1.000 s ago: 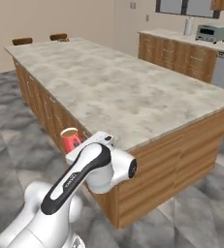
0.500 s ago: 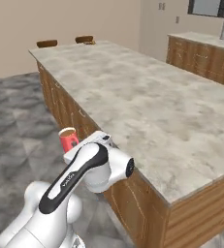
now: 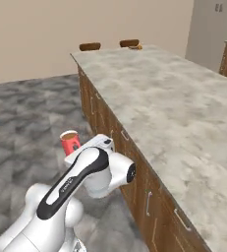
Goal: Pick up the brewed coffee from the coffee machine and place it next to the breakfast plate on the dining counter.
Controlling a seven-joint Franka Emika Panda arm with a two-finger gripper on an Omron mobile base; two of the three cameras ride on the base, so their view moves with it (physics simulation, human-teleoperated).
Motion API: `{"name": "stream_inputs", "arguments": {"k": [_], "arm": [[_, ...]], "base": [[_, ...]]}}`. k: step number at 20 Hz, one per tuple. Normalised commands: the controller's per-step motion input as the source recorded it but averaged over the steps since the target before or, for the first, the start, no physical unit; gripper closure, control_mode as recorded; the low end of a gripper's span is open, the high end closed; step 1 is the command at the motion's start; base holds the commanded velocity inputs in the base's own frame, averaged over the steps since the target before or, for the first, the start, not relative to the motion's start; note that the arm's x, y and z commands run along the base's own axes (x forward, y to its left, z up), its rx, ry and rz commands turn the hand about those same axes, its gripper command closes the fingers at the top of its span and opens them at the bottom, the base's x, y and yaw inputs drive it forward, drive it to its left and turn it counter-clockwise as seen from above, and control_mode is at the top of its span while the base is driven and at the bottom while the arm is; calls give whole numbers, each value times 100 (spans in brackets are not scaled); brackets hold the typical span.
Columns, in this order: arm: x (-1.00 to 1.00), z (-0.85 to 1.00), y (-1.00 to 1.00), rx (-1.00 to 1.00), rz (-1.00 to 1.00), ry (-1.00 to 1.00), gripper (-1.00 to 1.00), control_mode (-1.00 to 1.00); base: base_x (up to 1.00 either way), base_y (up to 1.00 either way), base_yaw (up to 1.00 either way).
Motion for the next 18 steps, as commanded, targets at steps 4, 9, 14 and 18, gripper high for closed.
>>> {"name": "stream_inputs", "arguments": {"k": [4, 9, 14, 18], "arm": [[0, 0, 0, 0, 0, 0, 100, 100], [0, 0, 0, 0, 0, 0, 100, 100], [0, 0, 0, 0, 0, 0, 100, 100], [0, 0, 0, 0, 0, 0, 100, 100]], "base": [[92, 94, 28], [100, 73, 17], [100, 65, 13], [100, 63, 11]]}}
